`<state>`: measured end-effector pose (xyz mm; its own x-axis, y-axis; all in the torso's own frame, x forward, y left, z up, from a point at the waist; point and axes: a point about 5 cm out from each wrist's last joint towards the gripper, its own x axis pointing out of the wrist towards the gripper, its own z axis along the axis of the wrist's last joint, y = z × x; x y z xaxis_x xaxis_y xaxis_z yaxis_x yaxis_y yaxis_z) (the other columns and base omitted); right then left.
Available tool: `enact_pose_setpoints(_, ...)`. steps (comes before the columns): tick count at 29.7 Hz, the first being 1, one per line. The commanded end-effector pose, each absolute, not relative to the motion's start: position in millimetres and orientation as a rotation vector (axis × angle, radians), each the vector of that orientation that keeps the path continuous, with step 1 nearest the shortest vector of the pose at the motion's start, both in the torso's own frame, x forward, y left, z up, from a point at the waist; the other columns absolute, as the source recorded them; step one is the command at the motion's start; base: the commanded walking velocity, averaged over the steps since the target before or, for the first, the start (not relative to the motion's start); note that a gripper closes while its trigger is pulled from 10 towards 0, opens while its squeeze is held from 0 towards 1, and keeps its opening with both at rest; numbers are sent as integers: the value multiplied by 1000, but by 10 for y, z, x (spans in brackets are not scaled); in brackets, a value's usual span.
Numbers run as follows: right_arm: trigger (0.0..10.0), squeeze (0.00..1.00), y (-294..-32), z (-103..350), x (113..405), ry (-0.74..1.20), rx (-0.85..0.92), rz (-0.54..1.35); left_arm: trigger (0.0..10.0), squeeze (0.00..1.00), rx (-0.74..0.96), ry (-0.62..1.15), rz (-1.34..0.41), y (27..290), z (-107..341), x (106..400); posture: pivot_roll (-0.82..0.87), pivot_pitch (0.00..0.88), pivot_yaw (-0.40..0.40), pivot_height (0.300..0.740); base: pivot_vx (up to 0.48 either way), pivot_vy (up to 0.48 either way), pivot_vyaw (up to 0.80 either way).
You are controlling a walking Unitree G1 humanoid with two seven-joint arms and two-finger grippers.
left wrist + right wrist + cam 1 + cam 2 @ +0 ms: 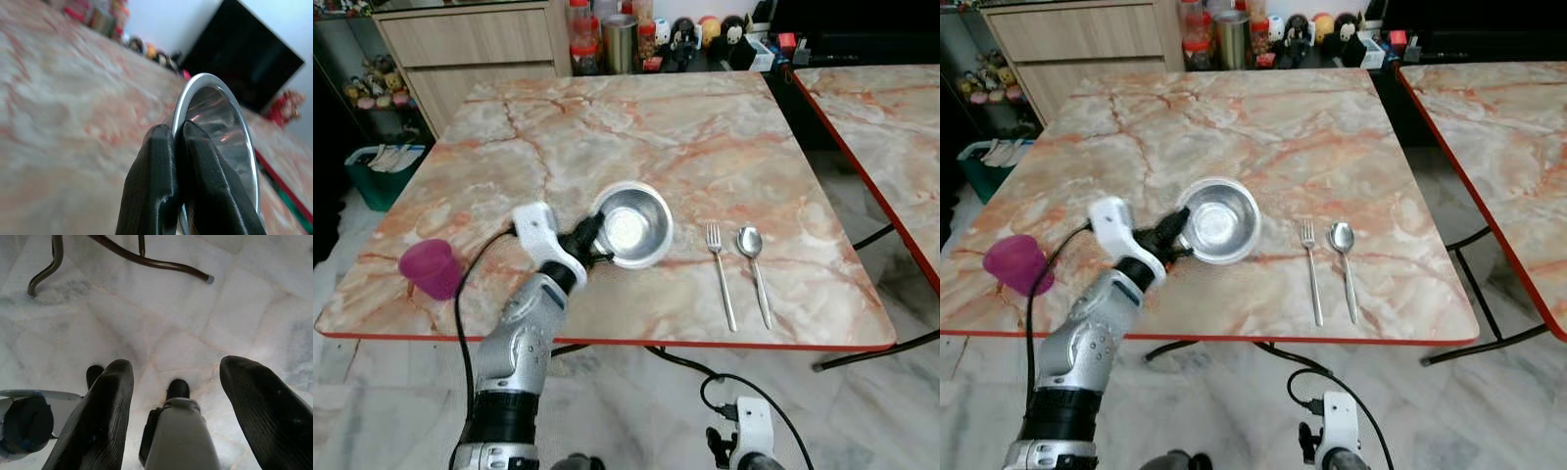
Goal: Setting the table
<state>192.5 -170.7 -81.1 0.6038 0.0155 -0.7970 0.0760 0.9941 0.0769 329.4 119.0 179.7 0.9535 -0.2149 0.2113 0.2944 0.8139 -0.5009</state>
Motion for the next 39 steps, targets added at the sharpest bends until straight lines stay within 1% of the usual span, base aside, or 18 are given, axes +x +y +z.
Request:
enact_pose_setpoints(1, 10000, 0, -1718, -801, 1945, 922, 112, -43, 10000, 0, -576, -212, -243, 1239, 1900, 3305, 120, 93, -4, 715, 0, 0, 0)
enact_pose_setpoints(5, 10000, 0, -1737, -781, 1981, 912, 113, -46, 10000, 0, -579, -246, -203, 1274, 1925, 3317, 114, 99, -14, 715, 0, -169, 0)
enact_pose_setpoints(8, 10000, 0, -1751, -771, 1996, 907, 113, -48, 10000, 0, -548, -256, -183, 1279, 1919, 3333, 112, 102, -19, 715, 0, -439, 0)
enact_pose_setpoints(20, 10000, 0, -1780, -774, 1990, 917, 112, -64, 10000, 0, -548, -269, -169, 1263, 1910, 3345, 106, 100, -24, 715, 0, -454, 0)
enact_pose_setpoints(23, 10000, 0, -1771, -778, 1985, 921, 117, -61, 10000, 0, -547, -271, -164, 1278, 1911, 3355, 107, 97, -23, 715, 0, -450, -438)
enact_pose_setpoints(36, 10000, 0, -1778, -769, 1994, 910, 79, -33, 10000, 0, -540, -275, -149, 1290, 1905, 3363, 109, 71, -26, 715, 0, -429, 0)
enact_pose_setpoints(37, 10000, 0, -1780, -764, 2002, 906, 60, -24, 10000, 0, -536, -276, -148, 1286, 1899, 3360, 108, 65, -28, 715, 244, -409, 650)
enact_pose_setpoints(39, 10000, 0, -1780, -770, 1995, 913, 74, -33, 10000, 0, -533, -275, -149, 1282, 1897, 3358, 108, 65, -28, 715, 244, -409, 644)
